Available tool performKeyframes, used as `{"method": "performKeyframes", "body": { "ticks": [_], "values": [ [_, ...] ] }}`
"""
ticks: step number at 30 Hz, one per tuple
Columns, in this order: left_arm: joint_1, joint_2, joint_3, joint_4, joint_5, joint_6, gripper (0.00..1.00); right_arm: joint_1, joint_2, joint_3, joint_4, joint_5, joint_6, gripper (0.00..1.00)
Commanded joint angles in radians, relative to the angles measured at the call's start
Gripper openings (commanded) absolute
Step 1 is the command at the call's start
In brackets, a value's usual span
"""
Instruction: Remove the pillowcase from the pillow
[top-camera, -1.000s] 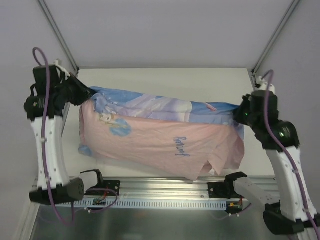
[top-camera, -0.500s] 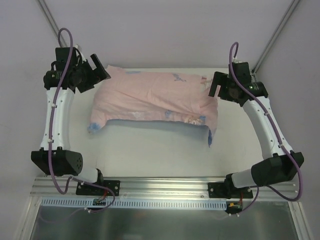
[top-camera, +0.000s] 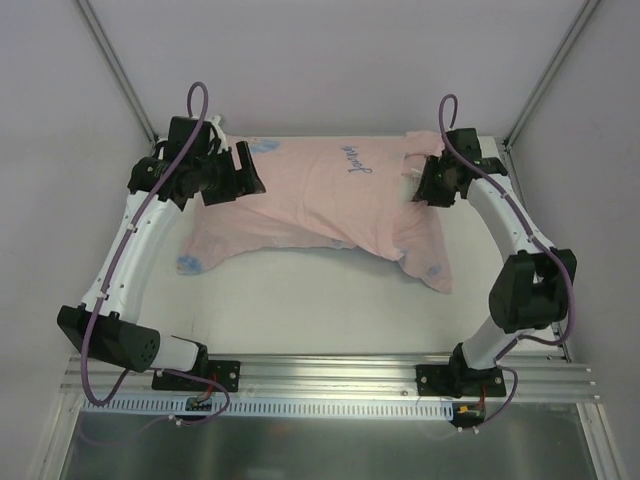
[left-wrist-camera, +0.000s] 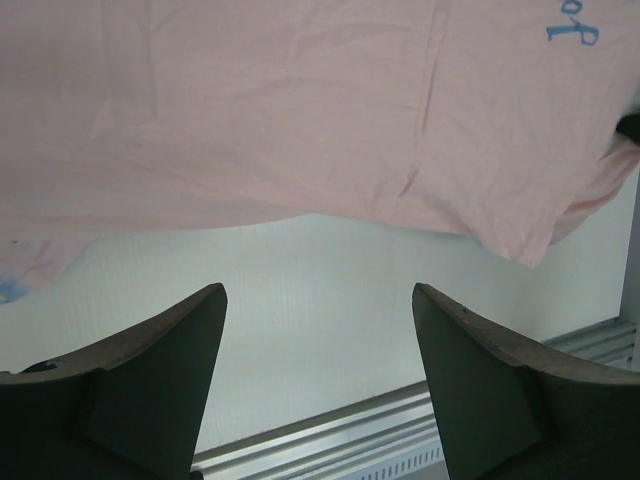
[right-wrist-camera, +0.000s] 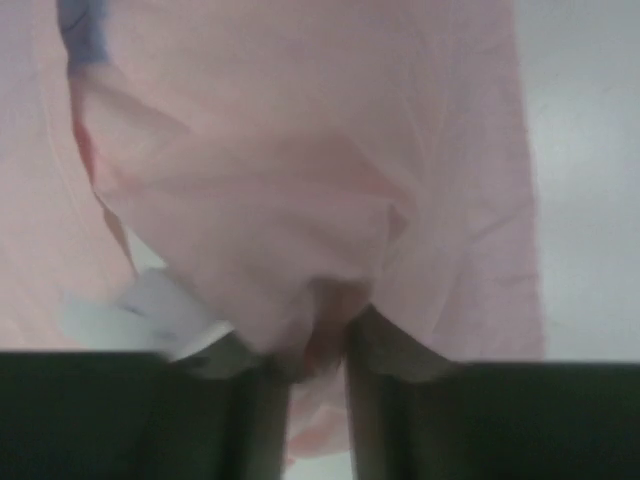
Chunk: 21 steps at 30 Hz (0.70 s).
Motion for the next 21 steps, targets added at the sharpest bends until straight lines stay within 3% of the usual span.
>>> {"method": "performKeyframes", "body": {
  "ticks": [1, 2, 6, 12, 15, 18, 19, 20, 21],
  "values": [
    [-0.071, -0.016, -0.002, 0.007, 0.008, -0.009, 0.75, -0.006, 0.053, 0.033, 0.078, -0.069, 0.074, 0.18],
    [-0.088, -0.013, -0.002, 0.007, 0.003, -0.002, 0.74, -0.005, 0.053, 0.015, 0.087, -0.077, 0.088, 0.01],
    [-0.156, 0.002, 0.013, 0.006, -0.02, 0.005, 0.72, 0.044, -0.12, -0.287, 0.246, -0.086, 0.183, 0.01],
    [-0.275, 0.07, 0.056, 0.006, -0.06, 0.007, 0.71, 0.335, -0.449, -0.603, 0.336, 0.016, 0.341, 0.01],
    [-0.354, 0.112, 0.084, 0.006, -0.097, 0.011, 0.72, 0.426, -0.566, -0.663, 0.296, 0.079, 0.415, 0.01],
    [-0.426, 0.166, 0.119, 0.007, -0.12, 0.014, 0.76, 0.43, -0.714, -0.716, 0.189, 0.185, 0.425, 0.01],
    [-0.456, 0.204, 0.151, 0.004, -0.156, 0.045, 0.8, 0.407, -0.773, -0.716, 0.156, 0.205, 0.409, 0.06],
    [-0.519, 0.223, 0.17, 0.003, -0.208, 0.063, 0.9, 0.337, -0.797, -0.711, 0.133, 0.204, 0.386, 0.2],
    [-0.548, 0.243, 0.189, 0.003, -0.227, 0.092, 0.93, 0.293, -0.814, -0.707, 0.104, 0.185, 0.33, 0.58]
  ]
}}
